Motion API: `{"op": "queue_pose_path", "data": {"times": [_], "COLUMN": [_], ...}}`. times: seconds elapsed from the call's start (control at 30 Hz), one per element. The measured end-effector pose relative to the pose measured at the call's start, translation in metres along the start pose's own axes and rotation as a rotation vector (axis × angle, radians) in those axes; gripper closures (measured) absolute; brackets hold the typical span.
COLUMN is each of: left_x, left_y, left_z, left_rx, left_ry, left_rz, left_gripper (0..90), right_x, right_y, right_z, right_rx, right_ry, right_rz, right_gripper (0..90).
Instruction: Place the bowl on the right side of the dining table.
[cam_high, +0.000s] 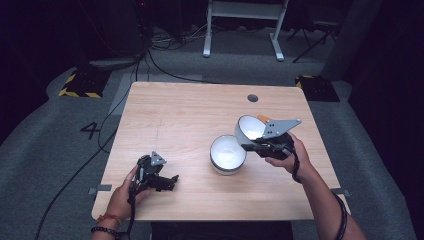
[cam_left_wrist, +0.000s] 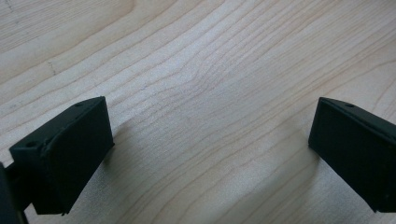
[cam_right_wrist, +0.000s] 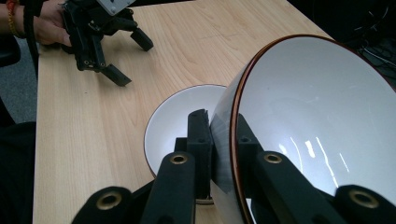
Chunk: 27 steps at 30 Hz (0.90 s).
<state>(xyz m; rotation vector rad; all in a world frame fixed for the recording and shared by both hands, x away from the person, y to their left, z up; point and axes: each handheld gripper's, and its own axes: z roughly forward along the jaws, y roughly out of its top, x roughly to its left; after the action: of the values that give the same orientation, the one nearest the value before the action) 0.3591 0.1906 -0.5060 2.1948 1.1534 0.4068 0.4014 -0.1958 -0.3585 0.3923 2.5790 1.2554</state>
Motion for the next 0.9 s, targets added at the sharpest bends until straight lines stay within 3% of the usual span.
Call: {"op": "queue_pose_path", "data": {"times": [0.43,0.9], "left_x": [0.0,0.0], "left_y": [0.0,0.0], "left_z": [0.0,0.0], "left_rx": [-0.001,-0.001], "left_ry": [0.0,0.003], "left_rz": [0.0,-0.003], "left_gripper": [0.0,0.0], "right_x": [-0.009,-0.029], "right_y": [-0.003,-0.014], "right_z": [-0.005,-0.005], "right_rx": [0.013,0.032], "right_ry": [-0.043,-0.095], "right_rz": [0.008,0.063], "right_gripper": [82.3,82.3]}}
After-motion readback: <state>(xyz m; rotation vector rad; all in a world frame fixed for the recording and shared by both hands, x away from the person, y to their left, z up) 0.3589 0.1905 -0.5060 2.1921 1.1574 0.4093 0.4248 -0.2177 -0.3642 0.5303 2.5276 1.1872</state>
